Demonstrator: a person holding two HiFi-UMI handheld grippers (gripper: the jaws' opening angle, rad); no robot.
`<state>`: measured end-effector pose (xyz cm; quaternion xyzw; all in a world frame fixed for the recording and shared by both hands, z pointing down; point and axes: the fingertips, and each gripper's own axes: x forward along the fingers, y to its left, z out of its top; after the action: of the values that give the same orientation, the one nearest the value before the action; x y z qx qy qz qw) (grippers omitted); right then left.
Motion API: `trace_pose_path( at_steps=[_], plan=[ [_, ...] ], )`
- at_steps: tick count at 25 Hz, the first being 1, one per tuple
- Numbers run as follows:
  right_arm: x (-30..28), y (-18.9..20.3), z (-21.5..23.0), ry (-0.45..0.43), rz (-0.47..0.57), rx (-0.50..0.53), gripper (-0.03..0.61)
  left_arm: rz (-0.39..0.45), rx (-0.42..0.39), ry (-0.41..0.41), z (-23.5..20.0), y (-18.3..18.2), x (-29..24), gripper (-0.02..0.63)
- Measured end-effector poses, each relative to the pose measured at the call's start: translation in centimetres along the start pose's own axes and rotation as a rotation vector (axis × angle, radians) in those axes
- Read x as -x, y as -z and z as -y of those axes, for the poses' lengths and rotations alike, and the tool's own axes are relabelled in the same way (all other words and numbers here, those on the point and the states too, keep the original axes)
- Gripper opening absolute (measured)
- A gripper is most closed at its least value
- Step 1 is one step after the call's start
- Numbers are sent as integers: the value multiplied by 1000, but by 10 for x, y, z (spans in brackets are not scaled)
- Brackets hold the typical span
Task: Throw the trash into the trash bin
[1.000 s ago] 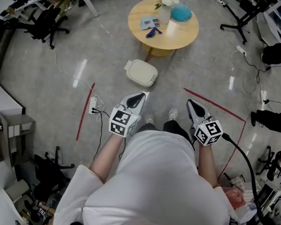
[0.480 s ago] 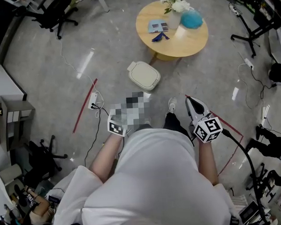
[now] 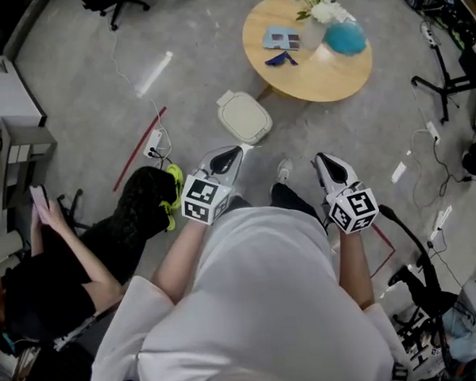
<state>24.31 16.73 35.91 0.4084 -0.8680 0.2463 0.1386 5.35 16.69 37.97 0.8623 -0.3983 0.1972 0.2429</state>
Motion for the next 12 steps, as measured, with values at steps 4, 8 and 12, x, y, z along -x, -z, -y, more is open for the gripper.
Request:
trace_pose_path(
  at_steps=[4, 8, 12],
  plan=[
    [-9, 3, 16, -72, -38, 29, 0, -15, 36, -66, 4, 9, -13, 3],
    [-19, 12, 32, -142, -82, 58, 0, -34, 63, -116, 7, 16, -32, 3],
    [-29, 23, 44, -196, -115, 91, 0, -64, 75, -146, 10, 22, -49, 5]
  ],
)
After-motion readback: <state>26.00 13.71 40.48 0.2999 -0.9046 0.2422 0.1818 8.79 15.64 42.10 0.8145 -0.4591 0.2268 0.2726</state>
